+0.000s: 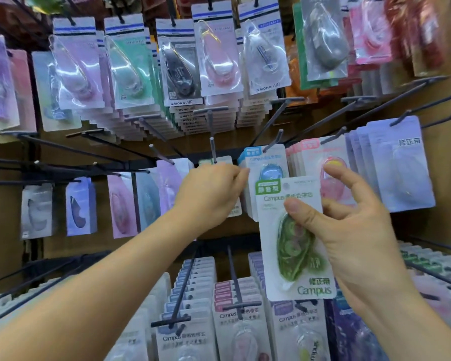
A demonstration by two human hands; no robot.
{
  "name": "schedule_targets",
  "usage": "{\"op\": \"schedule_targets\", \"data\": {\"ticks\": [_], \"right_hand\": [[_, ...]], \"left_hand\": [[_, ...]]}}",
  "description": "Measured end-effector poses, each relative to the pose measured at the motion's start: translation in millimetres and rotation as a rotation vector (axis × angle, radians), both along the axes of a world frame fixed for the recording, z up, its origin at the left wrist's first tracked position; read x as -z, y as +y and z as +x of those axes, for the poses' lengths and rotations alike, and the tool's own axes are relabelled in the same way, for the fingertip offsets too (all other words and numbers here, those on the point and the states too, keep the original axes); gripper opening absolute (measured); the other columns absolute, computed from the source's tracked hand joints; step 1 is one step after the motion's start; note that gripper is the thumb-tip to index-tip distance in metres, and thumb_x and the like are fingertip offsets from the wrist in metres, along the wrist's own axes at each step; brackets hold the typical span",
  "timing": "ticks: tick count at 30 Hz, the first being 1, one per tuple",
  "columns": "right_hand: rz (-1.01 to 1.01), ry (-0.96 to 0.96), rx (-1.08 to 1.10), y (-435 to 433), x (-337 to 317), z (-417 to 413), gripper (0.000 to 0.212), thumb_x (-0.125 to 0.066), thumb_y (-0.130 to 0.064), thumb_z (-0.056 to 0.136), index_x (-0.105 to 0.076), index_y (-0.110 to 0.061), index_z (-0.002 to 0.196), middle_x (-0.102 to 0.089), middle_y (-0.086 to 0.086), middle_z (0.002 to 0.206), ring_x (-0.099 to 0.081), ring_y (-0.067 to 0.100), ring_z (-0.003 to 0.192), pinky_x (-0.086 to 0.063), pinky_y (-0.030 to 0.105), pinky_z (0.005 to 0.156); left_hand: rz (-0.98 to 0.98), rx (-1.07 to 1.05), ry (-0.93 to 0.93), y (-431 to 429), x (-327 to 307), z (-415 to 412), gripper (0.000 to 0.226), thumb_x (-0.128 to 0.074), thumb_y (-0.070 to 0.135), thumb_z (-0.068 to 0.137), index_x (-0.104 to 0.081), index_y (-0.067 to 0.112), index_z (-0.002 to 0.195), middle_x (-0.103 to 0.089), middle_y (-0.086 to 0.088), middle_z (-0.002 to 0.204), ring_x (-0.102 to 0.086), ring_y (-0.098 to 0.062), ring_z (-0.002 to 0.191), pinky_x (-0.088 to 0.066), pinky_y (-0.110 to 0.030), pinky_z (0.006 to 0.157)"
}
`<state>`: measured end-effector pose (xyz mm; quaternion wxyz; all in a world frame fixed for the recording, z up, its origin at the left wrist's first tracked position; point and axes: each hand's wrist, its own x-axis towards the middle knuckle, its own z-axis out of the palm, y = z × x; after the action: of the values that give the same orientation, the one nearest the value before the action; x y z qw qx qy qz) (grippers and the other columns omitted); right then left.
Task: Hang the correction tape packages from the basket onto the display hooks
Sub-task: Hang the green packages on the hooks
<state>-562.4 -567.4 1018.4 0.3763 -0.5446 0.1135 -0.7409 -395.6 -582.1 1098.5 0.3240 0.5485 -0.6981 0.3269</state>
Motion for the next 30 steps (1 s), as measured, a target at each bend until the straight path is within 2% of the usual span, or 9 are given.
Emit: {"op": "schedule_targets", "data": {"ticks": [2,4,8,12,14,16,19,24,30], "right_hand": [[-0.007,0.039,0.021,0,1,3,0.08,-0.078,-0.028,0.053,-0.047,-0.035,0.126,-0.077,0.007,0.078,-0.075,0.027,0.08,-0.06,0.04,0.073],[-0.029,0.088,0.044,1,1,6,0.074,-0.078,-0.027,0.056,-0.048,-0.036,0.122,-0.077,0.003,0.077,-0.074,0.022,0.072,-0.059,0.031,0.064],[-0.076,0.15,0.058,-2,1,12,0.056,-0.08,-0.019,0.069,-0.054,-0.032,0.117,-0.076,0.004,0.071,-0.071,0.014,0.061,-0.054,0.022,0.055],[-0.035,0.22,0.047,-7,1,9,0.009,-0.065,-0.022,0.092,-0.069,-0.022,0.101,-0.076,0.008,0.077,-0.074,0.021,0.076,-0.061,0.041,0.071],[-0.031,0.37,0.114,-9,3,5,0.029,-0.061,-0.039,0.095,-0.071,-0.012,0.089,-0.069,0.02,0.078,-0.066,0.029,0.071,-0.058,0.052,0.074],[-0.027,0.555,0.141,-8,3,4,0.049,-0.058,-0.051,0.092,-0.066,-0.003,0.085,-0.061,0.029,0.078,-0.058,0.03,0.062,-0.056,0.047,0.058],[-0.019,0.715,0.146,-12,6,4,0.031,-0.052,-0.033,0.099,-0.066,-0.006,0.091,-0.065,0.018,0.077,-0.064,0.022,0.047,-0.043,0.025,0.044],[-0.086,0.675,0.234,-16,3,16,0.023,-0.053,-0.023,0.101,-0.062,-0.006,0.088,-0.069,0.012,0.066,-0.061,0.005,0.046,-0.044,0.021,0.047],[-0.067,0.631,0.228,-25,-1,31,0.013,-0.055,-0.016,0.099,-0.067,-0.013,0.094,-0.069,0.01,0.064,-0.069,0.012,0.057,-0.053,0.022,0.056]], "left_hand": [[0.223,0.457,0.456,19,3,-6,0.047,-0.038,0.041,0.104,-0.067,0.014,0.08,-0.068,-0.001,0.065,-0.06,-0.015,0.053,-0.045,-0.029,0.051],[0.401,0.633,0.607,31,6,-12,0.049,-0.044,0.049,0.097,-0.072,0.01,0.086,-0.073,-0.007,0.07,-0.066,-0.016,0.055,-0.052,-0.03,0.051],[0.361,0.675,0.533,29,16,-13,0.024,-0.067,0.028,0.091,-0.074,0.005,0.089,-0.075,-0.017,0.091,-0.07,-0.021,0.078,-0.058,-0.044,0.079],[0.327,0.694,0.563,28,12,-3,0.018,-0.063,0.016,0.094,-0.072,0.011,0.079,-0.071,-0.011,0.075,-0.062,-0.013,0.069,-0.051,-0.029,0.065],[0.281,0.683,0.57,28,7,2,0.022,-0.063,0.019,0.096,-0.069,0.017,0.075,-0.065,-0.003,0.073,-0.058,-0.012,0.068,-0.047,-0.028,0.067],[0.211,0.652,0.551,29,1,7,0.021,-0.063,0.027,0.091,-0.068,0.02,0.072,-0.062,0.0,0.072,-0.055,-0.014,0.069,-0.046,-0.031,0.068],[0.079,0.623,0.532,31,-7,14,0.019,-0.067,0.024,0.092,-0.071,0.023,0.074,-0.069,0.0,0.073,-0.061,-0.015,0.069,-0.055,-0.039,0.07],[-0.159,0.554,0.449,39,-18,16,0.015,-0.08,0.031,0.081,-0.071,0.026,0.069,-0.069,0.004,0.065,-0.058,-0.006,0.059,-0.051,-0.029,0.061],[-0.126,0.42,0.282,45,-33,29,0.017,-0.072,0.024,0.089,-0.07,0.032,0.074,-0.072,0.009,0.074,-0.06,-0.002,0.065,-0.052,-0.027,0.07]]}}
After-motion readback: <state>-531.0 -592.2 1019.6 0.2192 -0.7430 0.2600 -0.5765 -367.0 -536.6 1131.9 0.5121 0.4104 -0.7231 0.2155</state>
